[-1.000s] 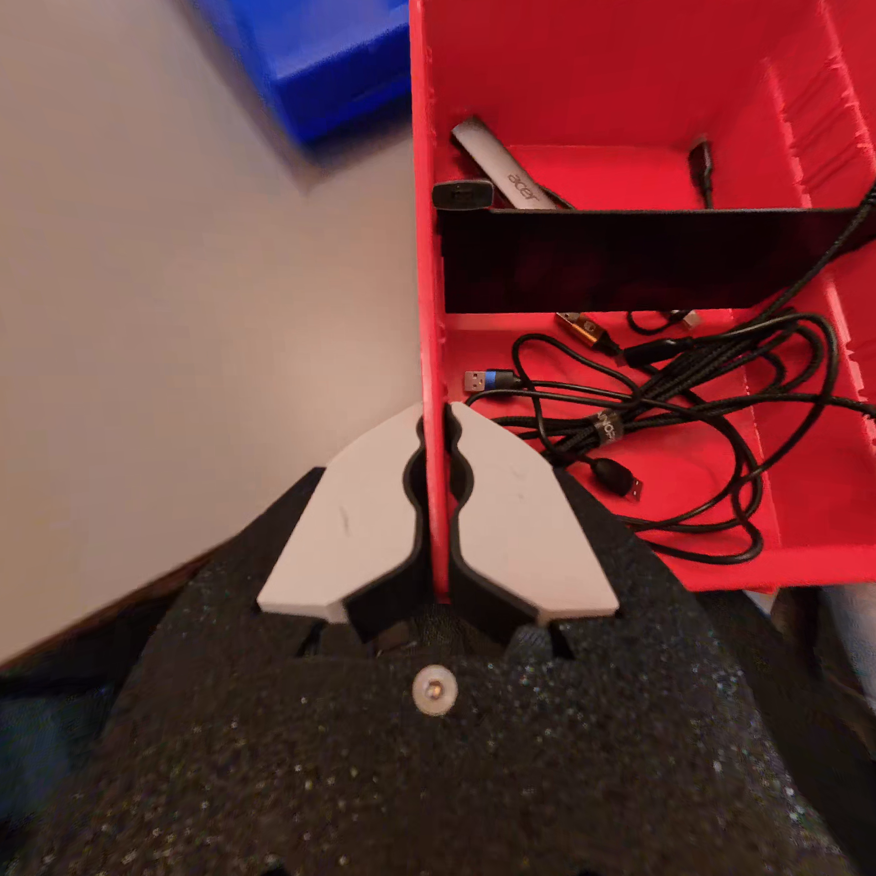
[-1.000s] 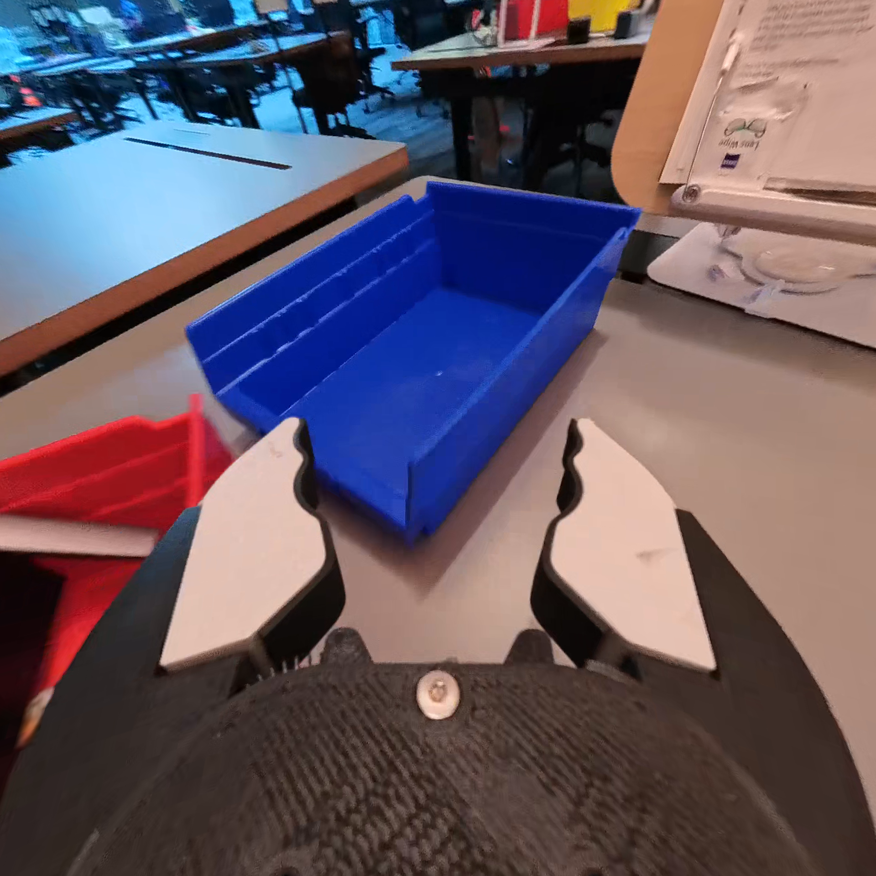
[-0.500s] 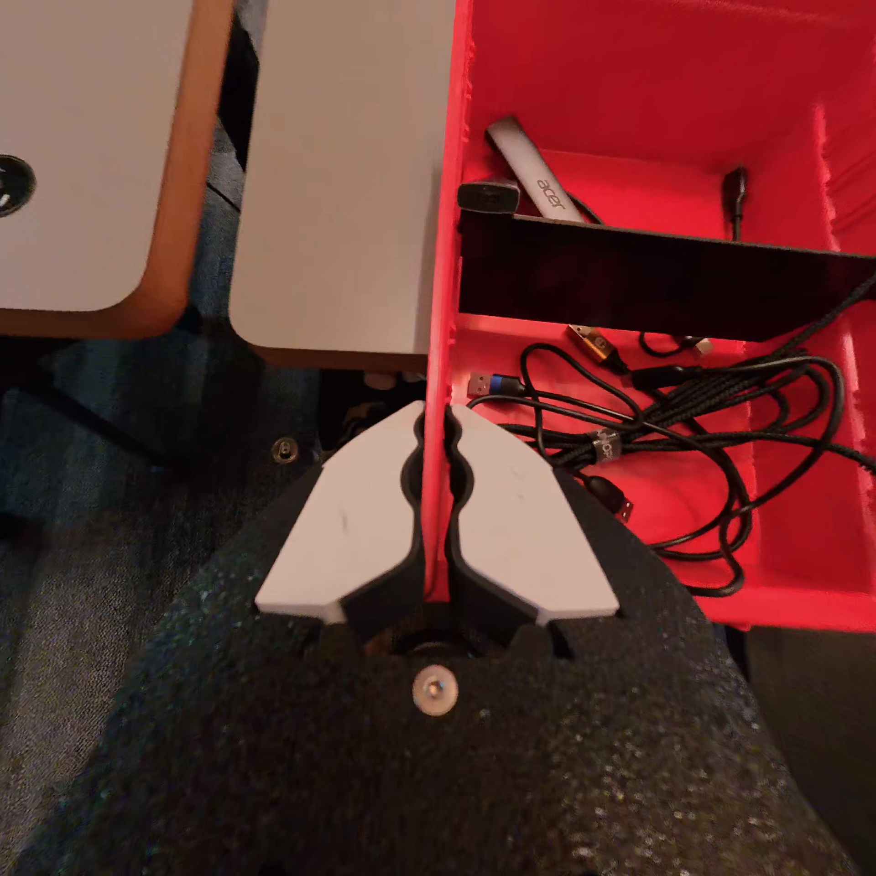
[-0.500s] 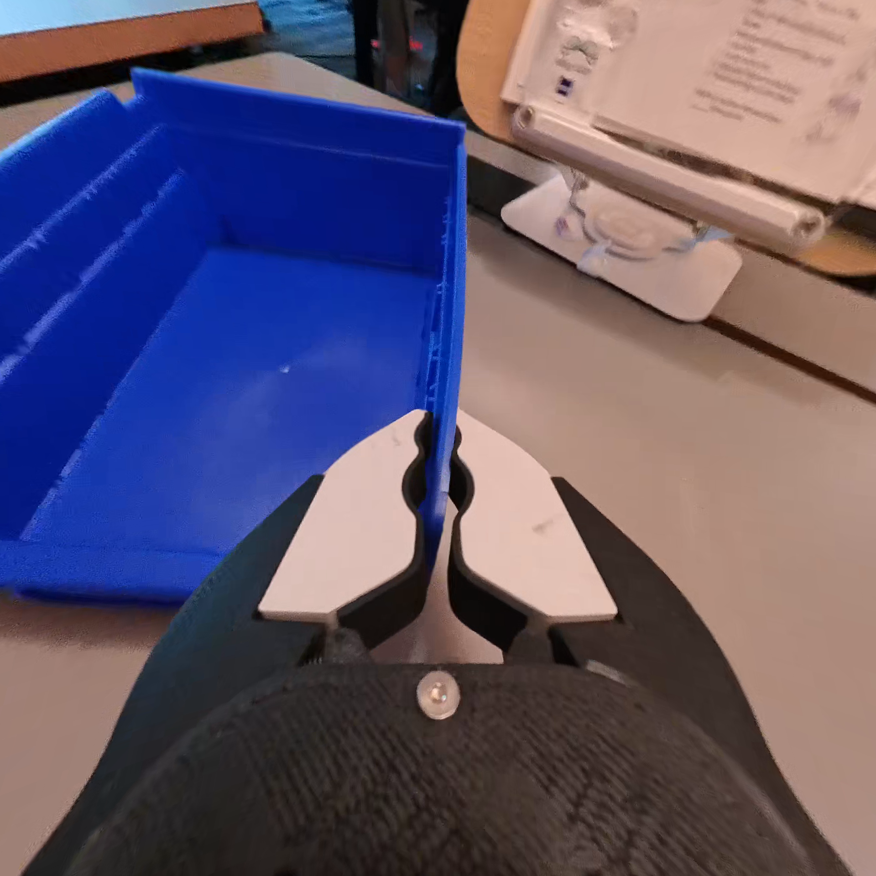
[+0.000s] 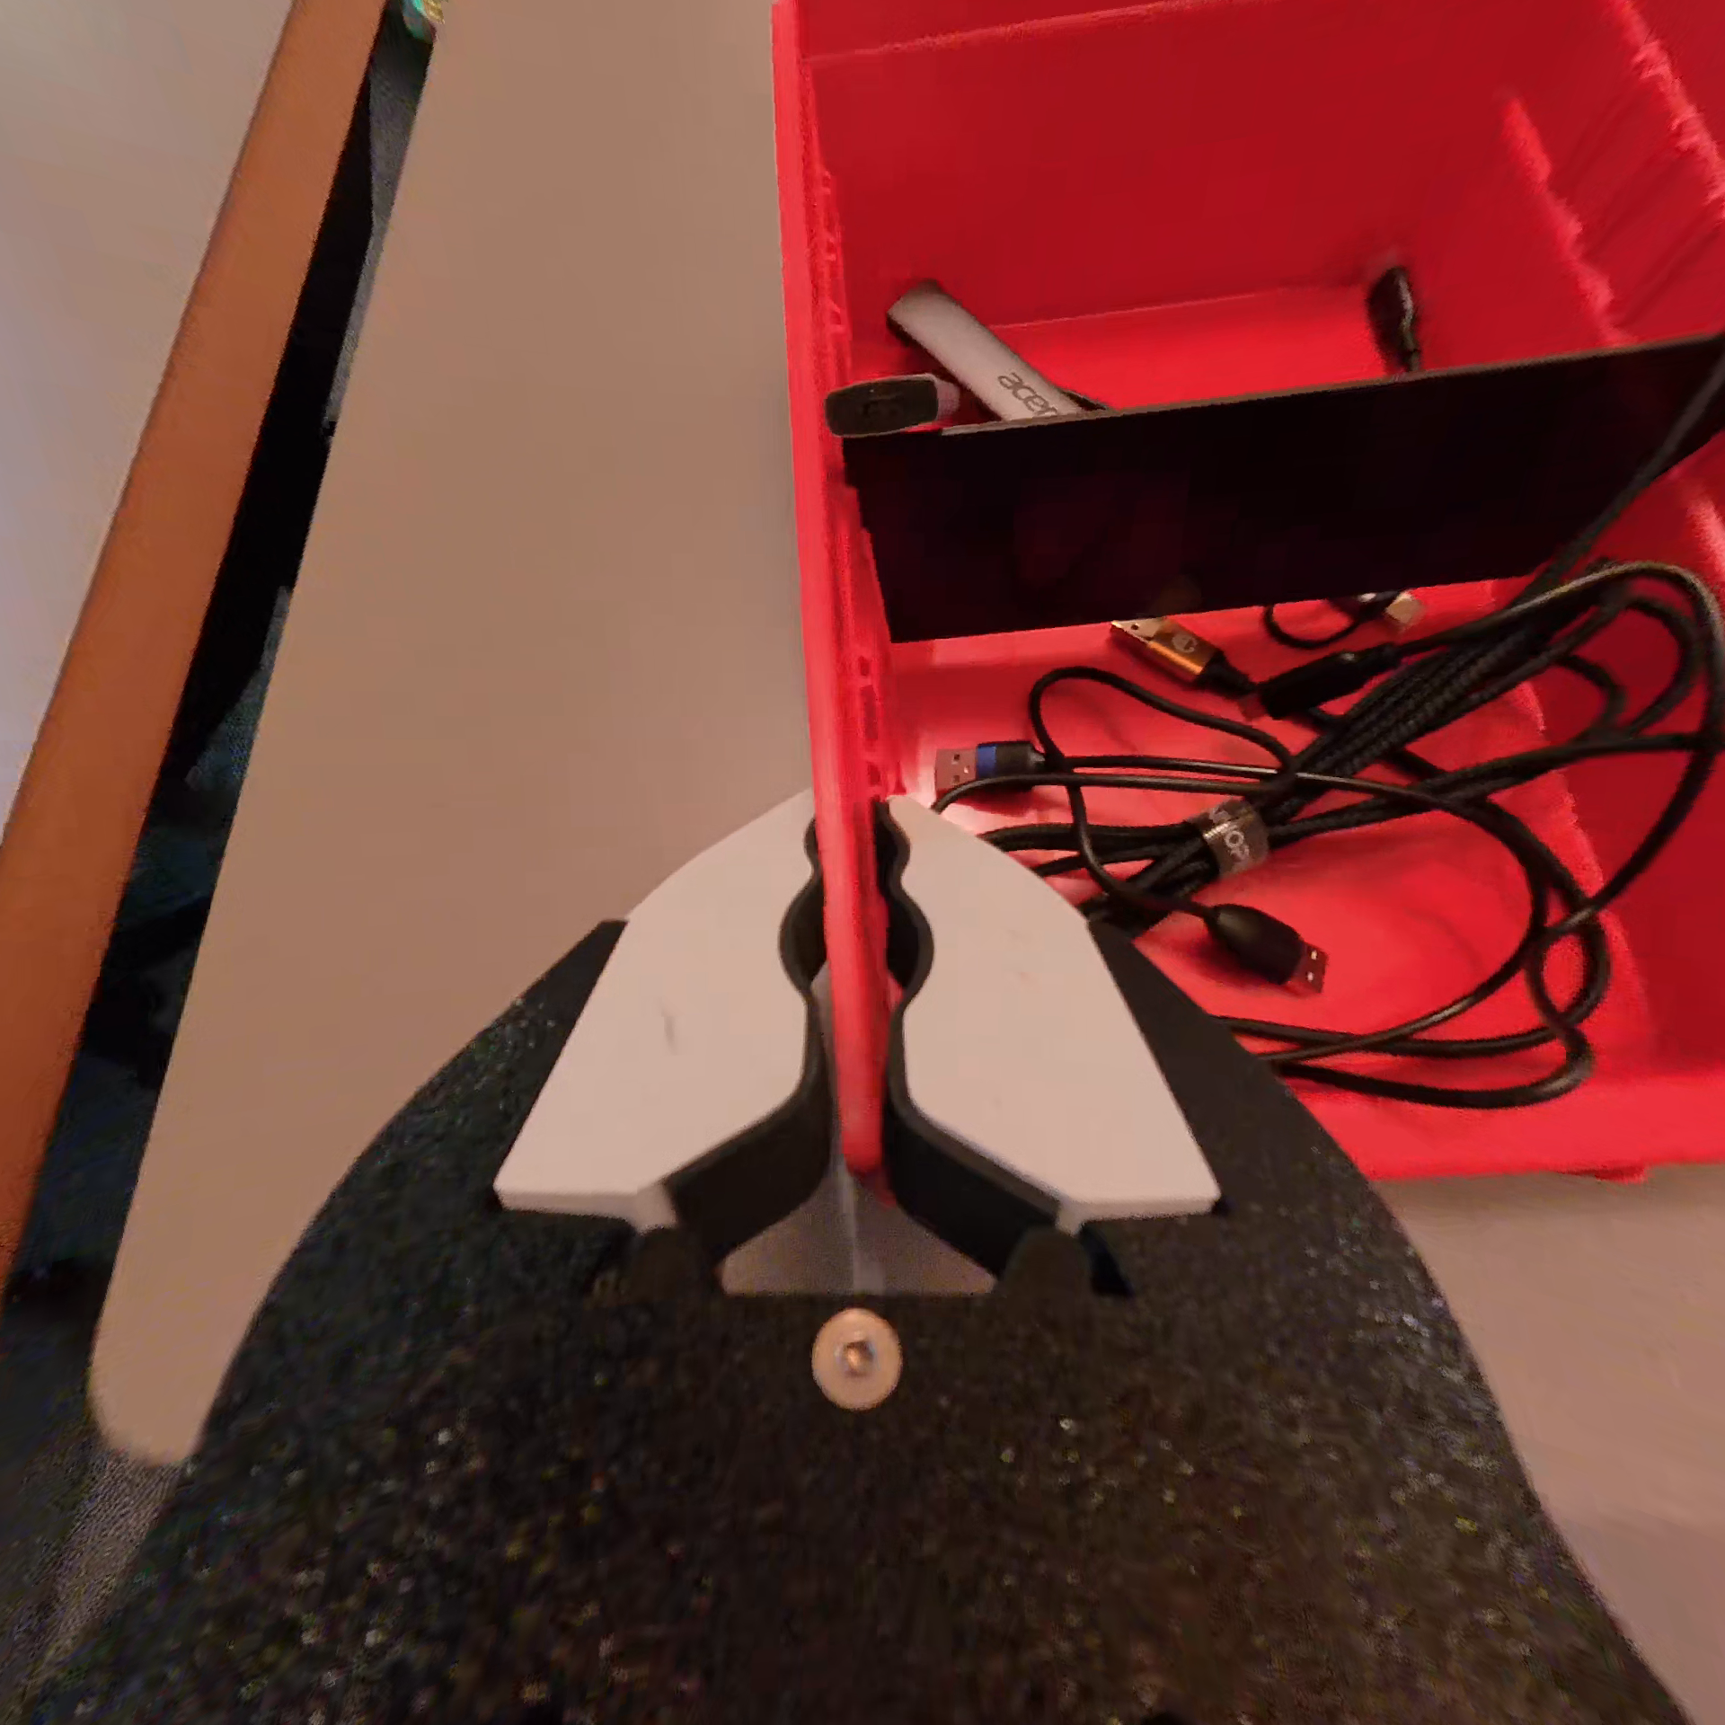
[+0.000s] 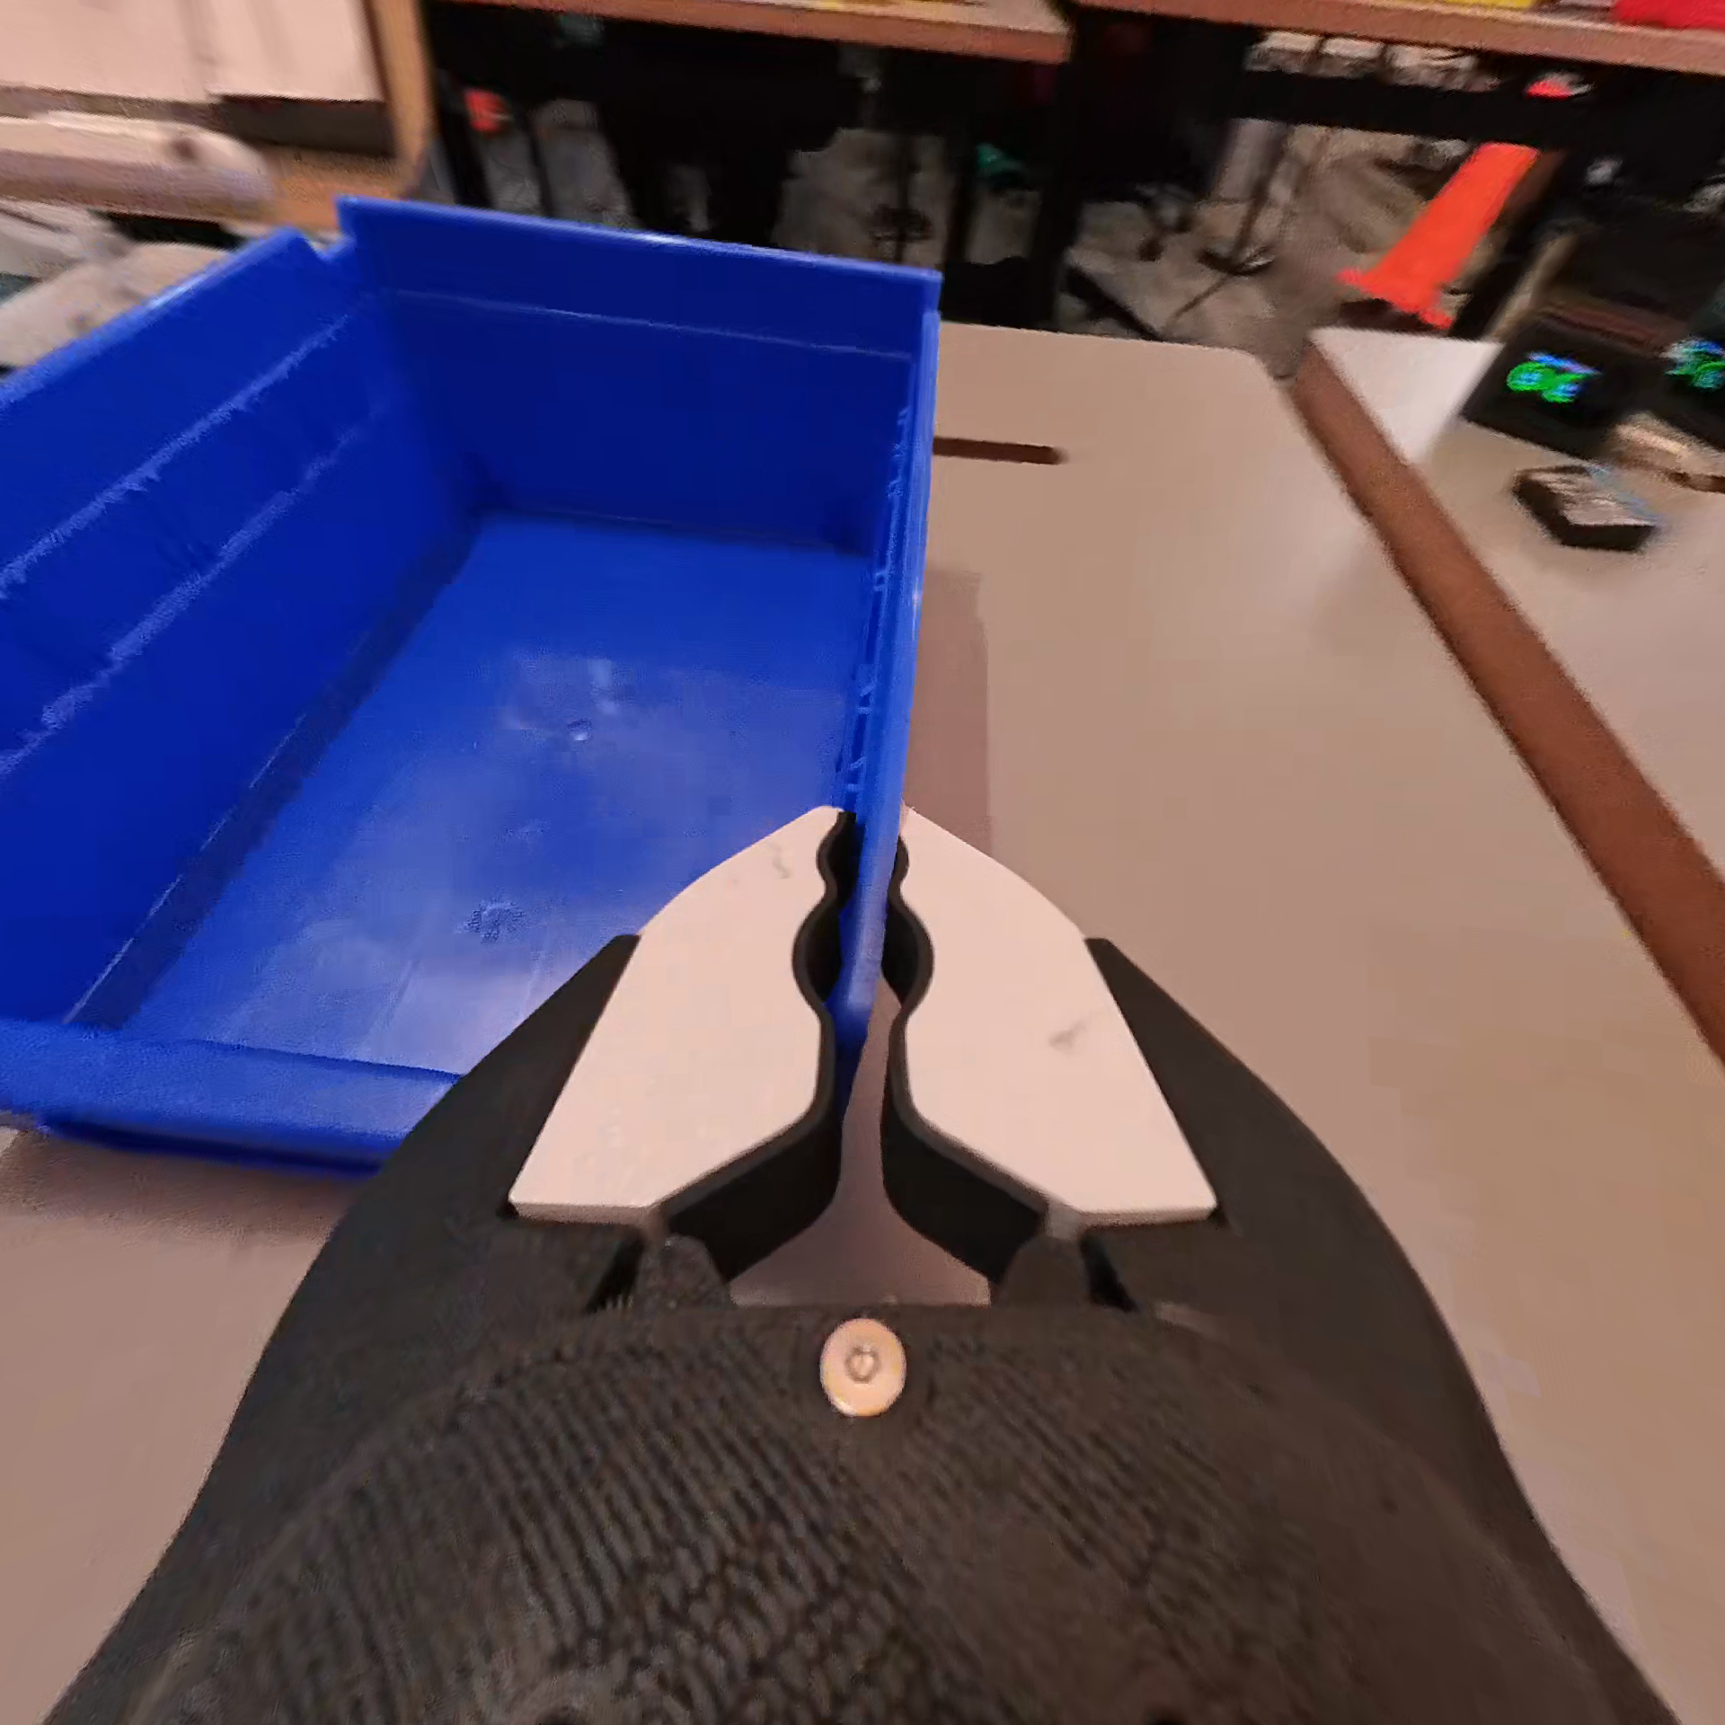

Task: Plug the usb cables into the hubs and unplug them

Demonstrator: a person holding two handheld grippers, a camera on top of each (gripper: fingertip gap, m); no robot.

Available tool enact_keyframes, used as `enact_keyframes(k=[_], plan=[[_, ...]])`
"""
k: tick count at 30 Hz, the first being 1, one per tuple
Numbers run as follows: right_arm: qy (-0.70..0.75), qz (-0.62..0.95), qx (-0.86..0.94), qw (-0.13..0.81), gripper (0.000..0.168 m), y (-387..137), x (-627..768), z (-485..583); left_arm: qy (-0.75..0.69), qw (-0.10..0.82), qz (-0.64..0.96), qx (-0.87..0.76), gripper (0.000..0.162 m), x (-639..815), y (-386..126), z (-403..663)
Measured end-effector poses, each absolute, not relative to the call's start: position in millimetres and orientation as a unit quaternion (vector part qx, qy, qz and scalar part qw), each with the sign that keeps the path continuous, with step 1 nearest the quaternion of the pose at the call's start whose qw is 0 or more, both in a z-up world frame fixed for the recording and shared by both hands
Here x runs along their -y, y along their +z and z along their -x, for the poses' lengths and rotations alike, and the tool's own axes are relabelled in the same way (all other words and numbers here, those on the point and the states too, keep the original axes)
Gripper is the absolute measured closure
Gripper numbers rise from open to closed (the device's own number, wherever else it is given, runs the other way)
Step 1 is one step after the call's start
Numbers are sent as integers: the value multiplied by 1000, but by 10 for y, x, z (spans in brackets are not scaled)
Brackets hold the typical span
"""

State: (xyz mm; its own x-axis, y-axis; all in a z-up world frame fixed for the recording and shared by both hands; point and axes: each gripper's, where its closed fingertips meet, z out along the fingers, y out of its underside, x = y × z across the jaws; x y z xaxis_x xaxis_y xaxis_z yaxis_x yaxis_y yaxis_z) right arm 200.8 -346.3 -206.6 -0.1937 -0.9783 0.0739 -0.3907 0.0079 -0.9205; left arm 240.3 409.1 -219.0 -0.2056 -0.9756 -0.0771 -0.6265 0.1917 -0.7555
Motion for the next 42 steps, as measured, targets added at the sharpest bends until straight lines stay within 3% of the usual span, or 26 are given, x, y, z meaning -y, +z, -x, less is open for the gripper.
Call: enact_keyframes(k=[1,15,18,21,24,27,33,36,42], plan=[[-456,535,-636,319,165,-2064,3609,-1984,-302,291,561,-713,155,-3979,-2191,-2551],[-438,528,-662,302,164,-2060,4390,-2226,-311,313,553,-707,155,-3282,-2191,-3778],[-468,504,-660,302,141,-1830,4232,-2057,-298,326,526,-727,154,-3281,-2187,-3788],[-512,494,-622,327,138,-1436,3843,-1946,-288,316,507,-748,149,-3284,-2150,-3756],[-554,533,-552,323,130,-1186,3397,-1978,-302,316,490,-754,133,-3242,-1873,-3748],[-515,571,-502,396,122,-1059,2864,-2109,-325,286,463,-773,126,-3041,-1550,-3747],[-464,593,-461,470,122,-1050,2339,-2251,-319,153,471,-808,119,-2521,-1275,-4038],[-456,599,-455,474,122,-1095,2274,-2292,-230,148,466,-841,119,-2534,-1348,-4354],[-441,616,-464,459,123,-1269,2353,-2321,-116,49,528,-840,114,-2326,-1783,-4802]])
